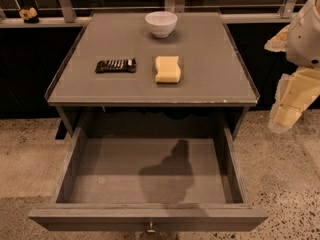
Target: Place sponge into top drawer
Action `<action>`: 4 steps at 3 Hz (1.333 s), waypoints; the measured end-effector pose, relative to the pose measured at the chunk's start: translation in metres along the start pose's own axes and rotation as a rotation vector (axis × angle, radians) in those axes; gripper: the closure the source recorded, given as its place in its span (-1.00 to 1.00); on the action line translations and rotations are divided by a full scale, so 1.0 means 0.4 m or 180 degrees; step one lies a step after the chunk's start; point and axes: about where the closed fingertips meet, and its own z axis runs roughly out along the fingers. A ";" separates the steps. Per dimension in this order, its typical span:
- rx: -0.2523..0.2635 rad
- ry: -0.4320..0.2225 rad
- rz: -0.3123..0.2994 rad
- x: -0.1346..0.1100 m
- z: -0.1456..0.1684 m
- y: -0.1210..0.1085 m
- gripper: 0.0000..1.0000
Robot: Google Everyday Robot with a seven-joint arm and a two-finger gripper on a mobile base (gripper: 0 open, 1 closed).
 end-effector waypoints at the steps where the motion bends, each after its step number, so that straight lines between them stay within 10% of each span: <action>1: 0.0000 0.0000 0.0000 0.000 0.000 0.000 -1.00; 4: -0.0065 -0.0246 -0.0407 -0.140 0.051 -0.142 -1.00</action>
Offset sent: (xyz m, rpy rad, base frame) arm 0.0138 0.0074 -0.0041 -0.0087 0.0033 0.0339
